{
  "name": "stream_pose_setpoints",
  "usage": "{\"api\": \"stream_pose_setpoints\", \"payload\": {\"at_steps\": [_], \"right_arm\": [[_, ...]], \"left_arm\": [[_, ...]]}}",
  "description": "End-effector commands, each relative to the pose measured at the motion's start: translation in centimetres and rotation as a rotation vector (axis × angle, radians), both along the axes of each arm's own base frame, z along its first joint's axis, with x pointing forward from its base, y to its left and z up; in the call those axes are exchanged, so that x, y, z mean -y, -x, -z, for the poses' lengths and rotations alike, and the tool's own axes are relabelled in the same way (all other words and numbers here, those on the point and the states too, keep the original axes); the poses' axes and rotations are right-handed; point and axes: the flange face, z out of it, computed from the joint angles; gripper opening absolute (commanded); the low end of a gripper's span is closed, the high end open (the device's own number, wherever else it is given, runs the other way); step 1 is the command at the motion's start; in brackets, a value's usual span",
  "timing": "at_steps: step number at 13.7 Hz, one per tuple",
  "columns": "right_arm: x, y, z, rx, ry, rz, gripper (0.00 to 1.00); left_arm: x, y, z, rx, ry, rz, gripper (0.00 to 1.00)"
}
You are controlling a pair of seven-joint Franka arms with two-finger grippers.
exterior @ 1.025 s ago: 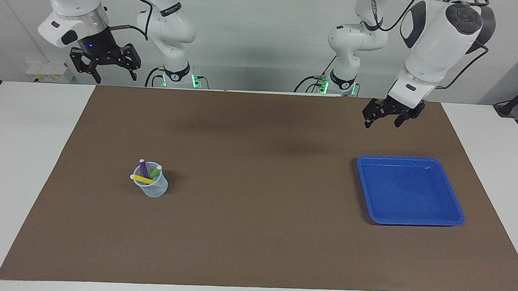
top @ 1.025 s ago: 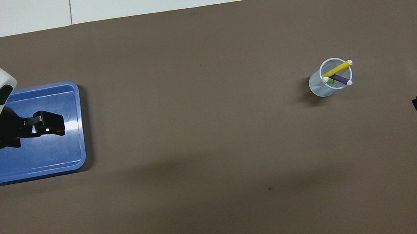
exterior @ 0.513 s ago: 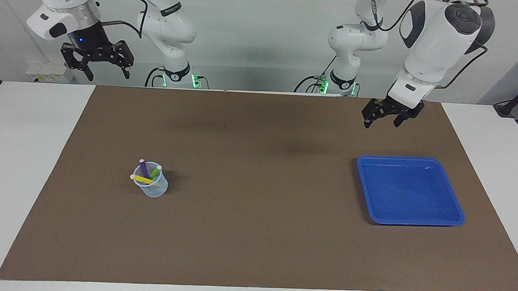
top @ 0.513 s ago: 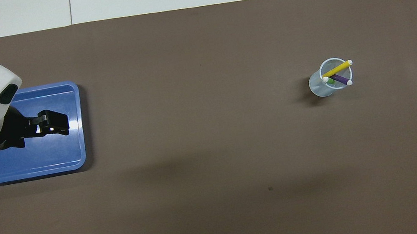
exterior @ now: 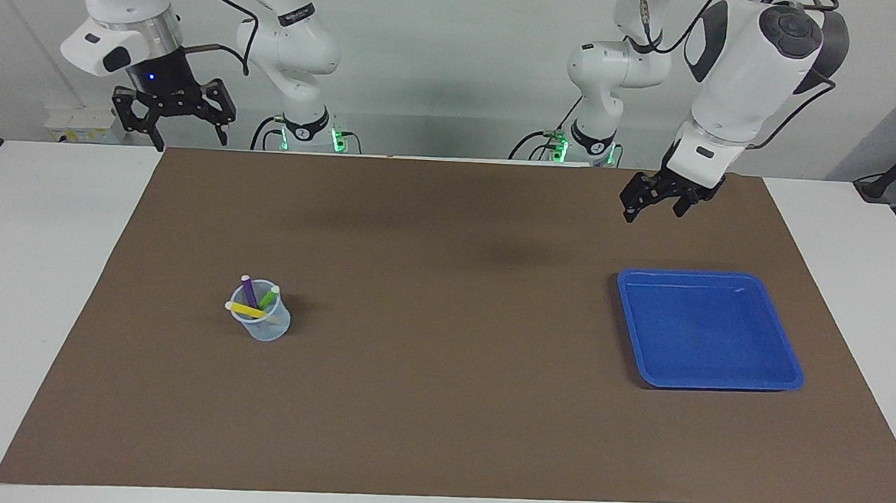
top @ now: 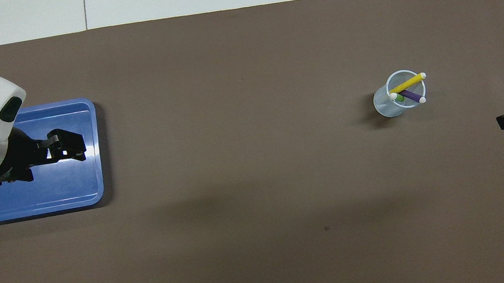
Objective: Right arm passes pens to left for tray arrangement
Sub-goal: 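Reach the right gripper into the cup and grasp the green pen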
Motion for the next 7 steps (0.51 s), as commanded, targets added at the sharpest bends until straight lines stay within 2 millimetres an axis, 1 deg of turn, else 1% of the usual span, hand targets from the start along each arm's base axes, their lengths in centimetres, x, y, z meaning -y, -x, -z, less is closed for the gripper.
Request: {"api": "stream_pose_setpoints", "payload": {"at_steps": [1, 2, 3, 4, 5, 7], "right_arm": [[-2.5, -2.6, 4.6, -0.008, 0.009, -0.065, 1.0], [-3.2, -3.8, 6.2, -0.005, 0.018, -0.055, 1.0], [-4.5, -5.0, 7.6, 0.002, 0.028, -0.054, 1.0], [-5.5, -6.0, 8.9, 0.015, 0.035, -0.056, 1.0], [-6.4, -6.9, 10.7, 0.015, 0.039, -0.061, 1.0], [-7.6, -8.9, 14.3, 0.028, 0.064, -0.089, 1.0]], "left_arm": [[0.1, 0.8, 0.0, 0.007, 0.011, -0.11, 1.0], [0.3, 0.9, 0.2, 0.0, 0.008, -0.129, 1.0], [0.4, 1.2, 0.2, -0.002, 0.013, -0.156, 1.0], [0.8, 1.3, 0.3, -0.014, 0.038, -0.215, 1.0], [1.1, 1.4, 0.4, -0.029, 0.057, -0.275, 1.0], [3.9, 2.2, 0.6, -0.027, 0.067, -0.339, 1.0]]}}
